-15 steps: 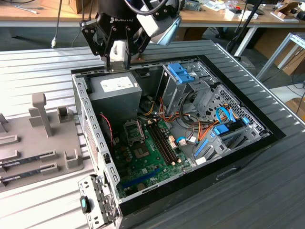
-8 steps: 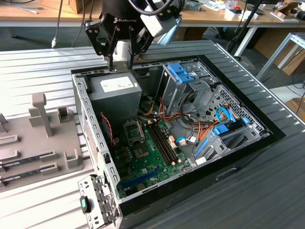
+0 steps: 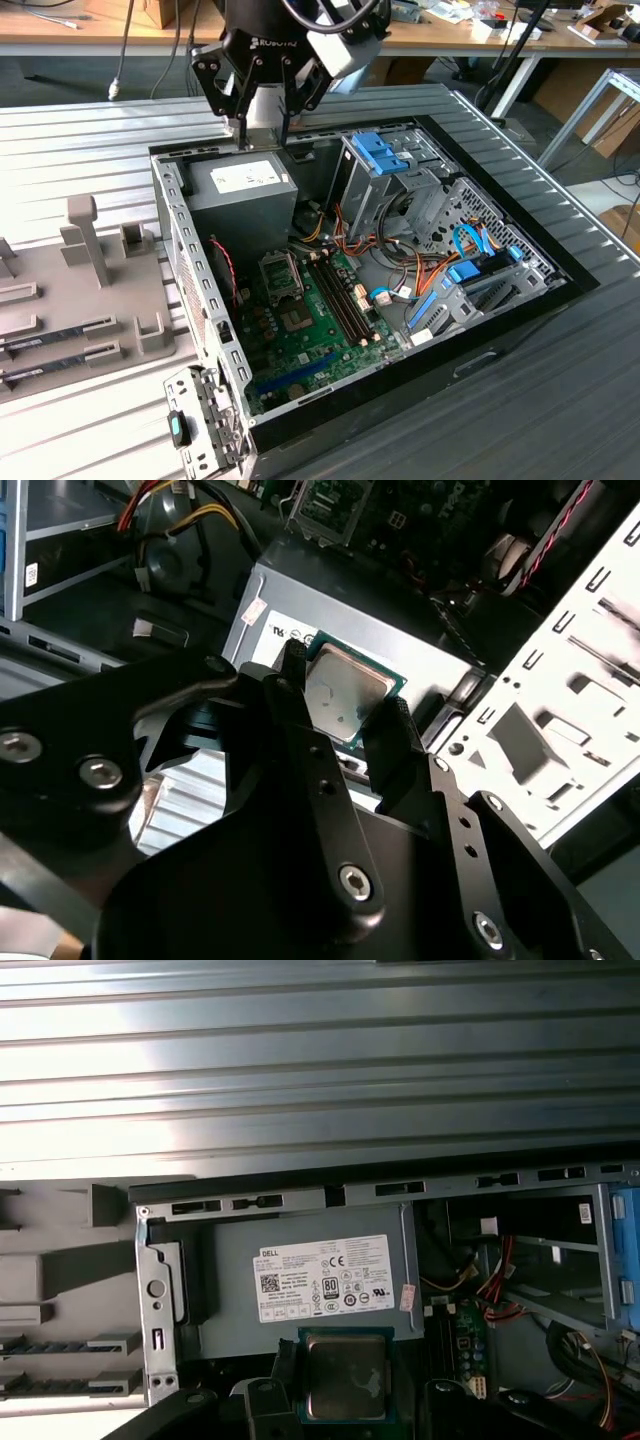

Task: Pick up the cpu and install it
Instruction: 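Pick up the cpu and move it towards the insertion slot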

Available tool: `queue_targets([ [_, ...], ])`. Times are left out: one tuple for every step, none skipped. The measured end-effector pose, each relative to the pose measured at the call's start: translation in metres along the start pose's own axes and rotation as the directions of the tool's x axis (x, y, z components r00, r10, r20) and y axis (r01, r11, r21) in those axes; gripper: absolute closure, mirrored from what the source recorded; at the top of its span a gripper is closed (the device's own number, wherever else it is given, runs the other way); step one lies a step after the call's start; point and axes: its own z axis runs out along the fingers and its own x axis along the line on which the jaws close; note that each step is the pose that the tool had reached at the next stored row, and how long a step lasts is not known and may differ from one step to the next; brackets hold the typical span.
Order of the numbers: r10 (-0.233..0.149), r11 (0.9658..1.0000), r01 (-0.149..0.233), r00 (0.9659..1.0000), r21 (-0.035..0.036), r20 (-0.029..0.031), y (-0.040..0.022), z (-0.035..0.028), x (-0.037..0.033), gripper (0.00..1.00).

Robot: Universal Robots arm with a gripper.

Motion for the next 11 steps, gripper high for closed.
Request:
queue_targets([
  [0.0,1.0,0.0,1.0,0.0001,0.0,0.0001,0.0002,-0.0016,0.53],
  [0.0,1.0,0.0,1.0,0.0002,-0.0001,0.0002,0.0002,-0.0026,0.53],
  [0.0,1.0,0.0,1.0,0.0002,0.0,0.0002,0.0003,-0.0035,0.53],
  [0.0,1.0,0.0,1.0,0.0003,0.0,0.0003,0.0005,-0.0049,0.53],
  [0.0,1.0,0.0,1.0,0.0004,0.0,0.0004,0.0006,-0.0057,0.53],
  [0.0,1.0,0.0,1.0,0.0004,0.0,0.0005,0.0007,-0.0069,0.53],
  [0.0,1.0,0.0,1.0,0.0005,0.0,0.0005,0.0008,-0.0078,0.53],
  [0.0,1.0,0.0,1.0,0.0005,0.0,0.0006,0.0009,-0.0089,0.53],
  [0.0,1.0,0.0,1.0,0.0007,0.0,0.0008,0.0012,-0.0115,0.53],
  [0.0,1.0,0.0,1.0,0.0008,0.0001,0.0008,0.0013,-0.0124,0.53],
  [0.0,1.0,0.0,1.0,0.0008,0.0001,0.0009,0.0014,-0.0133,0.53],
])
